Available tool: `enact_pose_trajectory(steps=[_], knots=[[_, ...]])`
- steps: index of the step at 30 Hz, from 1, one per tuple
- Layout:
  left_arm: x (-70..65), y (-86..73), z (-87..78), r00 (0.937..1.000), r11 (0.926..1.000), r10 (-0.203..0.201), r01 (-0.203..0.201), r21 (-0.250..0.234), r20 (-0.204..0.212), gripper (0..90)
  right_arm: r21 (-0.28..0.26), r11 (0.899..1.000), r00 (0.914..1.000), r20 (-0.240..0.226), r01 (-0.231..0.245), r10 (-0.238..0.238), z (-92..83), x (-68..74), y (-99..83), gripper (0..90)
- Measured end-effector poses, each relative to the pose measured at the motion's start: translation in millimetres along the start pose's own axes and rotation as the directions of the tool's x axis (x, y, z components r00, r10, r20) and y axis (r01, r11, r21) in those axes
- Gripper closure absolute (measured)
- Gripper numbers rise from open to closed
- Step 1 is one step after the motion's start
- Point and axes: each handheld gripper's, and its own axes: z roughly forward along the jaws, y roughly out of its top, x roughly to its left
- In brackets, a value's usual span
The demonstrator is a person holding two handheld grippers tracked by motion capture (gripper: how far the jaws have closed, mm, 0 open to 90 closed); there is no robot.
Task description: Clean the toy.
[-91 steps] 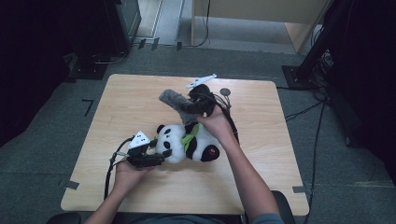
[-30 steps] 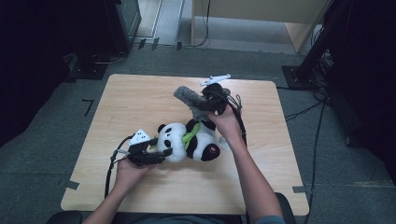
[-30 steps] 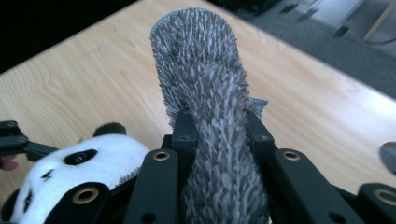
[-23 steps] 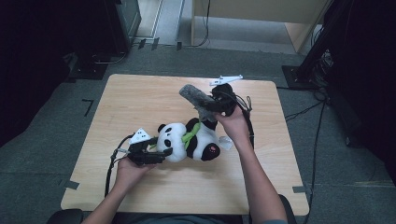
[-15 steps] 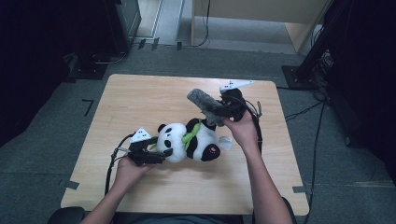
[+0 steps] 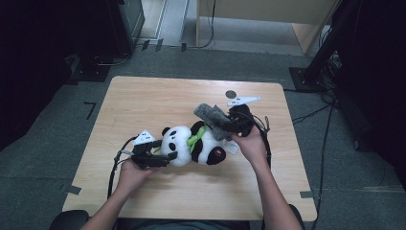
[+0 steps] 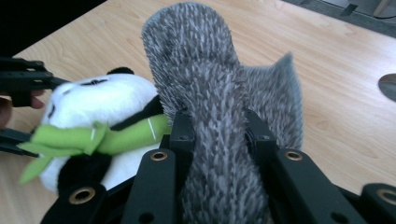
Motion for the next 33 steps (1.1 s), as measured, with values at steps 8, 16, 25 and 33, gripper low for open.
enact_pose_trajectory(steps=[8, 16, 25, 33], knots=[[-3.8, 2.1, 1.0, 0.9995, 0.9997, 0.022, -0.022, 0.011, -0.023, 20.4, -0.014, 0.998, 0.9981, 0.011, -0.060, 0.060, 1.9, -21.1, -10.1, 70.0], [-1.0, 1.2, 0.3, 0.9999, 0.9999, 0.010, -0.010, 0.002, -0.002, 20.2, 0.033, 0.995, 0.9912, 0.099, -0.092, 0.088, 1.1, -39.6, -18.7, 72.0], [-2.1, 0.2, 0.4, 0.9997, 0.9998, 0.021, -0.021, -0.001, -0.007, 19.1, 0.017, 0.991, 0.9821, 0.141, -0.129, 0.125, -5.7, -53.7, -23.5, 71.7], [-1.8, 0.1, 0.7, 0.9997, 0.9998, 0.022, -0.022, -0.001, -0.007, 18.8, -0.089, 0.993, 0.9926, 0.080, -0.084, 0.091, -27.3, -33.7, -5.4, 71.2]])
